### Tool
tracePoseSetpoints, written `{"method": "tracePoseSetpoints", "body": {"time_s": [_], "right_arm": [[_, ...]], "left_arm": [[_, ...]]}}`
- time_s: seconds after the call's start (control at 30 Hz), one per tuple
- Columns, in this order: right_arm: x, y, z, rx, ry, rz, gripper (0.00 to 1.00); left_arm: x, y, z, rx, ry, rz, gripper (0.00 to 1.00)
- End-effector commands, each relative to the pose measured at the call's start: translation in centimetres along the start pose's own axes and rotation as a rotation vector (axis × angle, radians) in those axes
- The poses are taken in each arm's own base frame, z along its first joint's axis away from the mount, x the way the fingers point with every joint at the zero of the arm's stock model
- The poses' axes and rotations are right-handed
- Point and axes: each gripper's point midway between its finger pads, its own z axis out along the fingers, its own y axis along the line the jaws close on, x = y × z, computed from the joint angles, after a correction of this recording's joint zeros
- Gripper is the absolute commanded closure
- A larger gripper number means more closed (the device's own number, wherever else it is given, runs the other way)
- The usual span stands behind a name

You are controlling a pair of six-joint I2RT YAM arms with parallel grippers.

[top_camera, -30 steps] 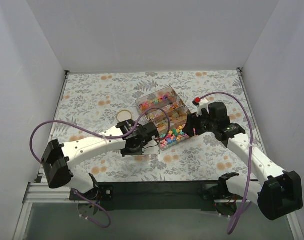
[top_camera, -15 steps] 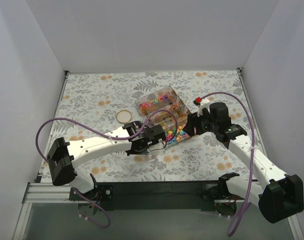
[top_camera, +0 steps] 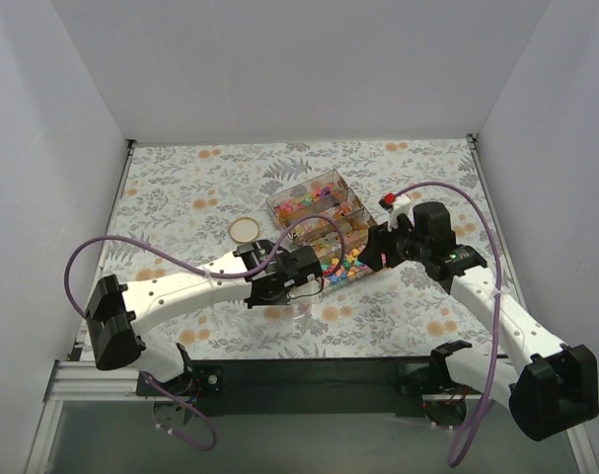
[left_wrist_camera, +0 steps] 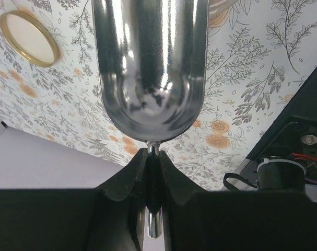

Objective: Pack the candies
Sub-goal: Place the fake candies in the packing bottle.

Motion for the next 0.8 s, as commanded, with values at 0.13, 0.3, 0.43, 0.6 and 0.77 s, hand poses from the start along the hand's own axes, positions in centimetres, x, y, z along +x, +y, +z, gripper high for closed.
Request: {"method": "tracePoseSetpoints", "body": {"time_s": [0.13, 0.3, 0.43, 0.6, 0.77], "right_arm": [[-3.8, 5.1, -1.0, -0.263, -0.096, -0.023, 0.34], [-5.0, 7.5, -1.3, -0.403, -0.113, 0.043, 0.34], [-4.7, 8.4, -0.9, -0.477, -0.089, 0.097, 0.34], [-3.9, 9.0, -0.6, -0.532, -0.055, 0.141, 0.34], [-2.5, 8.5, 0.4, -0.526, -0.012, 0.17, 0.34]], "left_arm": [[-2.5, 1.0, -3.4, -0.008, -0.287, -0.165, 1.0], [-5.2, 2.2, -3.9, 0.021, -0.428, -0.257, 1.0], [-6.8, 3.1, -3.7, 0.046, -0.527, -0.308, 1.0], [-8.3, 4.1, -3.7, 0.083, -0.63, -0.345, 1.0], [-9.0, 4.7, -3.8, 0.085, -0.663, -0.34, 1.0]]}}
